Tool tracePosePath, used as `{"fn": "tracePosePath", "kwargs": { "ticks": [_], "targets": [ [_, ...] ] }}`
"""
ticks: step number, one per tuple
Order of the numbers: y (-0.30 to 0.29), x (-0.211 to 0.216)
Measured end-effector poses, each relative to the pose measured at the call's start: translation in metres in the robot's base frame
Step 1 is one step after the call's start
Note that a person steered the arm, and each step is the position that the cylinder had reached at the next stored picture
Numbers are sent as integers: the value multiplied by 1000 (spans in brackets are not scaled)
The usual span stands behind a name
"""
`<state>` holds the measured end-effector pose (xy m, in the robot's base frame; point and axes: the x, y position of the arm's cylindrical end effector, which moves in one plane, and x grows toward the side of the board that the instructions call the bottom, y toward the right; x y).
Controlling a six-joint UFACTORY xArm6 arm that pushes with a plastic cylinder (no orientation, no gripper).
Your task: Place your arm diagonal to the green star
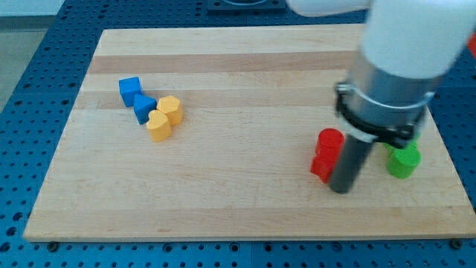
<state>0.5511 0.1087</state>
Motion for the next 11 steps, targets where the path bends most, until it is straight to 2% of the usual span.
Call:
{"fn": "tracePosePath", "kwargs": {
  "ticks": [2,3,4,5,6,7,8,9,11],
  "targets": [
    [-81,-107],
    [-100,-147],
    [-94,-163],
    [-44,-199],
    [59,-203],
    [161,-168],
    [231,-79],
    [223,-33],
    [151,9]
  ]
}}
